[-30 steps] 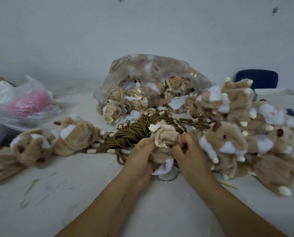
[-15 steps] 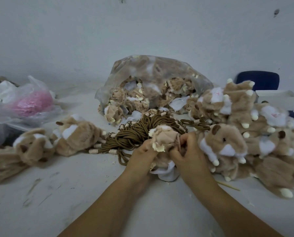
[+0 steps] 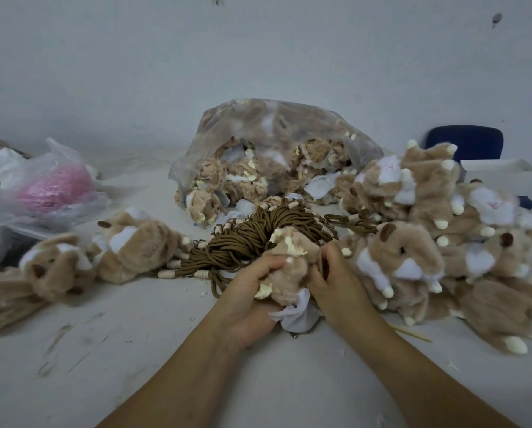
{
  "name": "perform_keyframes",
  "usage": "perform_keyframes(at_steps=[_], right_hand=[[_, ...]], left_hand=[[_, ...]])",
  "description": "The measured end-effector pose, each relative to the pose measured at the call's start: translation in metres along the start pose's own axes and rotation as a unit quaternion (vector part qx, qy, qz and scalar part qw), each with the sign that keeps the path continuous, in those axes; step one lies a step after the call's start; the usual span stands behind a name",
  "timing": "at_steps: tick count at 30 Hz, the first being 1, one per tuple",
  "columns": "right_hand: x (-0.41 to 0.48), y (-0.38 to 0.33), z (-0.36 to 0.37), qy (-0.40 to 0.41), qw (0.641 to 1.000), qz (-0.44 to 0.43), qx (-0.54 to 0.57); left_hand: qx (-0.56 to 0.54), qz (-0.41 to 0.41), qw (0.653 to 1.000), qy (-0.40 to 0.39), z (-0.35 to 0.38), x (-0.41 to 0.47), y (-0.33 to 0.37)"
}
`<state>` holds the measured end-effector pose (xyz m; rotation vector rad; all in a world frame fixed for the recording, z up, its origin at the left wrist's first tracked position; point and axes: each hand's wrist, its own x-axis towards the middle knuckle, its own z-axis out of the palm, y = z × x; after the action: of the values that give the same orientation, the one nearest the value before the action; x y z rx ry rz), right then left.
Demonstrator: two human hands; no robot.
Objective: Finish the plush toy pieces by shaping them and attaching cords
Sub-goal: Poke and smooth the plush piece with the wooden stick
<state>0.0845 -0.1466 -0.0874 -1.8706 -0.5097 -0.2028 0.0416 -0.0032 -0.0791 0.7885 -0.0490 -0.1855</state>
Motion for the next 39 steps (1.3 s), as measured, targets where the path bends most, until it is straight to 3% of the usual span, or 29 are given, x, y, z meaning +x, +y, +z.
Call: perform_keyframes(at_steps=[4,7,12,14,17,21,26,31,35,39], right_hand=[[0.003,0.002,-0.005,-0.003,0.999,0.026,0.027],[0.001,0.007,-0.009,0.012,0.999,0.032,0.001],[-0.003,-0.005,-0.009,0.135,0.982,-0.108,-0.078],[-0.006,-0.009,-0.009,0.107,0.98,-0.148,-0.082],[-0.004,-0.008,-0.01,0.052,0.991,-0.109,-0.055],[-0.003,-0.006,-0.011,-0.022,0.996,-0.076,-0.043],[-0.006,0.0,-0.007,-0.017,0.994,-0.045,-0.096],[-0.006,0.003,-0.003,-0.015,0.998,0.002,-0.062],[-0.001,0.003,-0.007,-0.026,0.999,0.035,-0.024],[0.002,0.004,-0.007,0.016,0.997,0.073,0.02]], left_hand=[[-0.035,0.014,0.999,-0.027,0.005,-0.003,-0.002],[0.014,0.061,0.998,-0.011,0.006,0.0,-0.007],[0.122,0.112,0.986,0.037,0.003,0.003,-0.006],[0.145,0.12,0.981,0.035,0.003,0.004,-0.007],[0.193,0.134,0.971,0.05,0.002,0.004,-0.008],[0.345,0.205,0.912,0.089,-0.003,0.002,-0.007],[0.473,0.249,0.84,0.088,0.004,0.0,-0.009],[0.473,0.227,0.848,0.077,0.007,-0.001,-0.013],[0.425,0.165,0.89,0.009,0.013,-0.004,-0.018],[0.384,0.201,0.9,0.043,0.01,0.0,-0.022]])
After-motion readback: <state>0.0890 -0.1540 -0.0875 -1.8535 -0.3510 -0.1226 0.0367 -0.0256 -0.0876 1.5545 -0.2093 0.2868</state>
